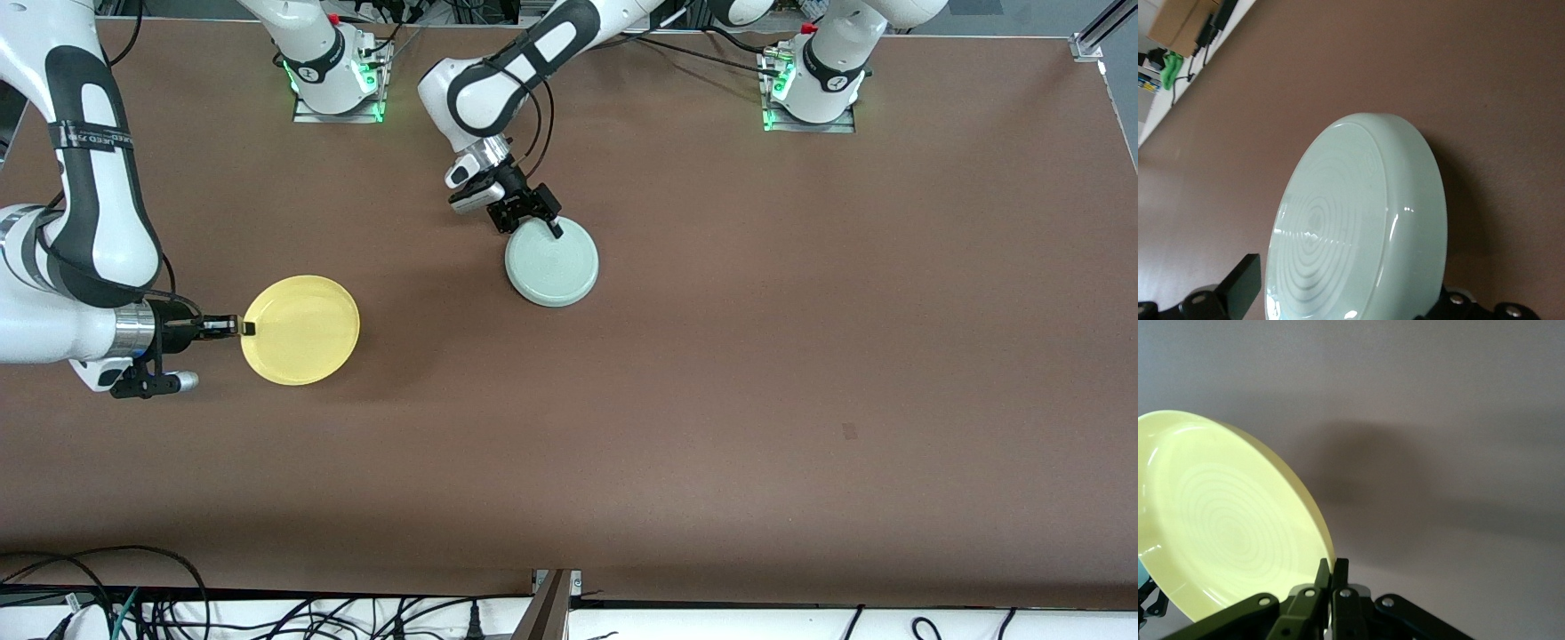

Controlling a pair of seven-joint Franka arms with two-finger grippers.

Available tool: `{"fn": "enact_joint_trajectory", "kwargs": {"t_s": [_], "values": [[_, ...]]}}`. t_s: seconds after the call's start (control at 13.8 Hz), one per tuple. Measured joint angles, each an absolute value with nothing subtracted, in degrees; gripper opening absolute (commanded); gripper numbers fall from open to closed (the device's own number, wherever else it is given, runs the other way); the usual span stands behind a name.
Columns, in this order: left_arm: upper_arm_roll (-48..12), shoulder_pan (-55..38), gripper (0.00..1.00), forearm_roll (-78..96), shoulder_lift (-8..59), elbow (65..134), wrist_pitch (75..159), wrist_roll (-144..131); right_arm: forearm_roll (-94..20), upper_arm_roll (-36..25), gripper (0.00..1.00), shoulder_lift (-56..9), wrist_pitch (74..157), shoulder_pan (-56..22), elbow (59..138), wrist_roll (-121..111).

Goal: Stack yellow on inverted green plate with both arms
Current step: 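Lower the inverted green plate onto the table with the left gripper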

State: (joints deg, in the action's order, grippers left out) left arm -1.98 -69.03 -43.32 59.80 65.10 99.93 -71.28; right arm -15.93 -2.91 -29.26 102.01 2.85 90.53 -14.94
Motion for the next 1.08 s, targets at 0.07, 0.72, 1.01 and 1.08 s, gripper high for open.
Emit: {"fn": "enact_joint_trajectory", "kwargs": {"t_s": [0.07,0.72,1.01,1.08], "values": [[-2.0,-68.4,1.0,-42.8,59.2,65.9,102.5,-71.3,-15.9,-2.9,0.0,-29.3,102.0,2.8,90.5,-14.9],[-12.9,-54.3,1.0,-38.9,49.8,75.8,114.8,-69.1,-15.9,-2.5,0.0,-29.6,100.6,0.7,90.6,-14.9],[-18.0,-48.0,1.0,-35.5,47.7,79.6,119.6,-69.4,-15.9,-2.5,0.0,-30.0,100.6,0.5,90.6,-14.9],[-18.4,-47.7,1.0,-34.4,47.7,79.7,120.3,-70.1,-15.9,-2.5,0.0,-30.1,100.6,0.5,90.6,-14.9]]}}
